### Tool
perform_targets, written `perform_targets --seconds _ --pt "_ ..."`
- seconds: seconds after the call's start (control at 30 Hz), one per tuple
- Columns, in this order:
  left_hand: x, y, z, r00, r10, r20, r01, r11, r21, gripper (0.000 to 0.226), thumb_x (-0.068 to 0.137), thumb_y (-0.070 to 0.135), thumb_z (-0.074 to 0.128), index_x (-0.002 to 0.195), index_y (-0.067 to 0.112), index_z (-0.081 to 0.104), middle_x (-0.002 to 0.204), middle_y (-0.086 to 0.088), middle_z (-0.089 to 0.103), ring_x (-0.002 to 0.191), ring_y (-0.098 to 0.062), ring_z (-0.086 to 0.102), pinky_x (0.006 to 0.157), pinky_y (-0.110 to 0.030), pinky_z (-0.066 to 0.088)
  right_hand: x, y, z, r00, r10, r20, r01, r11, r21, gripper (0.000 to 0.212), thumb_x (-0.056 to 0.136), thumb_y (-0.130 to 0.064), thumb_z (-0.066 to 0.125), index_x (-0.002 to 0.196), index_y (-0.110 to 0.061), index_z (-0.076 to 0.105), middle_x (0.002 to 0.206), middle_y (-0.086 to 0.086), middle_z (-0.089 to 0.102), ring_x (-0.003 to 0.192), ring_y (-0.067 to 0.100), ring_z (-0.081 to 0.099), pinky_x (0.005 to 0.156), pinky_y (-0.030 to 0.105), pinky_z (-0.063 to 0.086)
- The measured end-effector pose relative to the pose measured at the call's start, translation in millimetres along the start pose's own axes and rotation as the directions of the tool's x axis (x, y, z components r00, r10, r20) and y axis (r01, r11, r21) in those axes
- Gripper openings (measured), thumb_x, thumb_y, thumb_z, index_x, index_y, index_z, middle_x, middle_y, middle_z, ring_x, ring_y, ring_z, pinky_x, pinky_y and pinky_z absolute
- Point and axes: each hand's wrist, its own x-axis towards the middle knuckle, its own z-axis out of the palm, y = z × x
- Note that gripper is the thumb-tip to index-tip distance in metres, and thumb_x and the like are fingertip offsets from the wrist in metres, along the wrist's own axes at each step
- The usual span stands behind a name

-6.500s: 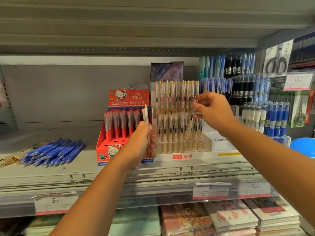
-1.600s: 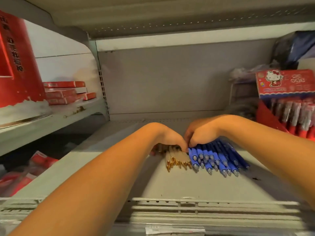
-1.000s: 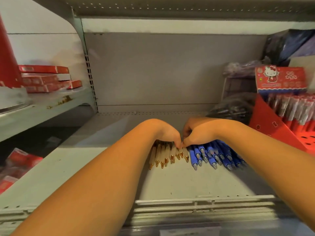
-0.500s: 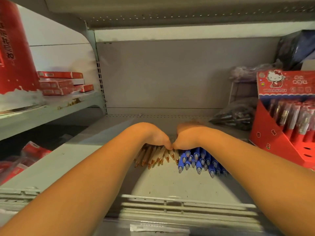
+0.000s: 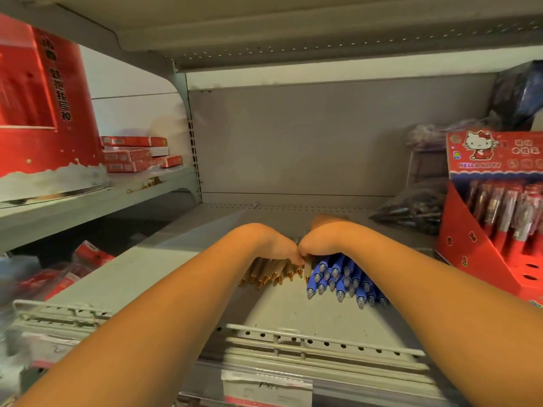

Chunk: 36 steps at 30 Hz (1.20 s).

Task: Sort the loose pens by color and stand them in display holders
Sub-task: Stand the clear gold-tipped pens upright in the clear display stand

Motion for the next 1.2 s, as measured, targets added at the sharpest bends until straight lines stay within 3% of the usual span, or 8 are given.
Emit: perform_targets --seconds 0.07,0.2,0.37,0.47,0.7,0.83,0.93,1.2 --pt "3 3 1 0.999 0.048 0.009 -0.047 0.998 -0.044 0.045 0.102 0.046 0.041 0.075 0.013 0.058 0.061 -0.008 0.063 0.036 -0.017 0.06 0.037 -0.022 0.051 3 4 -1 0.998 0.033 -0.052 -0.031 0.999 0.028 0.019 0.089 -0.031 0.059 0.084 -0.013 0.056 0.077 0.003 0.051 0.071 0.018 0.052 0.067 0.029 0.044" --pt "11 2 1 0.998 0.057 -0.014 -0.057 0.997 -0.056 0.043 0.1 0.043 0.045 0.072 0.016 0.062 0.067 -0.004 0.065 0.057 -0.021 0.062 0.064 -0.029 0.055 8 12 -6 0.974 0.123 -0.189 -0.094 0.983 0.157 0.025 0.085 -0.039 0.062 0.086 -0.013 0.058 0.086 0.004 0.057 0.092 0.026 0.06 0.088 0.037 0.05" --pt "14 13 0 1.0 0.011 0.0 -0.011 1.0 0.009 0.038 0.097 0.031 0.045 0.07 0.012 0.064 0.059 -0.005 0.066 0.051 -0.021 0.062 0.06 -0.028 0.053 13 14 -9 0.945 0.214 -0.247 -0.133 0.942 0.307 0.042 0.078 -0.044 0.062 0.103 -0.01 0.062 0.108 0.01 0.059 0.115 0.035 0.056 0.096 0.045 0.049" --pt "13 19 -5 1.0 0.014 0.009 -0.014 0.999 0.037 0.036 0.097 0.026 0.047 0.067 0.011 0.061 0.049 -0.002 0.063 0.038 -0.015 0.059 0.054 -0.024 0.05 13 16 -9 0.938 0.227 -0.261 -0.134 0.935 0.328 0.046 0.076 -0.045 0.062 0.105 -0.01 0.062 0.101 0.01 0.056 0.102 0.031 0.056 0.092 0.046 0.05" --pt "17 25 -2 1.0 -0.007 -0.024 0.009 0.998 0.062 0.023 0.09 0.014 0.047 0.082 0.001 0.063 0.082 -0.025 0.067 0.056 -0.024 0.054 0.055 -0.025 0.045 15 23 -11 0.926 0.234 -0.295 -0.109 0.916 0.385 0.03 0.075 -0.043 0.063 0.082 -0.014 0.06 0.091 0.006 0.059 0.102 0.031 0.06 0.087 0.041 0.053" --pt "24 18 0 0.991 -0.035 -0.13 0.051 0.992 0.117 0.025 0.087 0.012 0.049 0.083 0.002 0.071 0.074 -0.011 0.065 0.057 -0.021 0.056 0.059 -0.027 0.05 13 23 -12 0.919 0.246 -0.308 -0.089 0.891 0.446 0.025 0.075 -0.038 0.061 0.073 -0.014 0.057 0.074 0.003 0.05 0.082 0.027 0.052 0.068 0.035 0.045" --pt "32 12 1 0.976 -0.033 -0.217 0.054 0.994 0.092 0.023 0.087 0.014 0.052 0.101 0.003 0.067 0.075 -0.007 0.06 0.061 -0.019 0.056 0.065 -0.031 0.052 11 21 -12 0.915 0.253 -0.314 -0.088 0.885 0.457 0.024 0.075 -0.038 0.06 0.074 -0.014 0.055 0.075 0.003 0.048 0.082 0.026 0.05 0.066 0.035 0.045" --pt "33 -14 -8 0.949 -0.118 -0.293 0.051 0.973 -0.225 0.008 0.067 0.007 0.055 0.071 0.004 0.061 0.057 -0.008 0.063 0.047 -0.022 0.058 0.052 -0.022 0.049 5 19 -16 0.883 0.22 -0.414 0.063 0.819 0.57 0.034 0.082 -0.034 0.061 0.063 -0.017 0.039 0.056 -0.004 0.037 0.046 0.013 0.038 0.044 0.023 0.03"
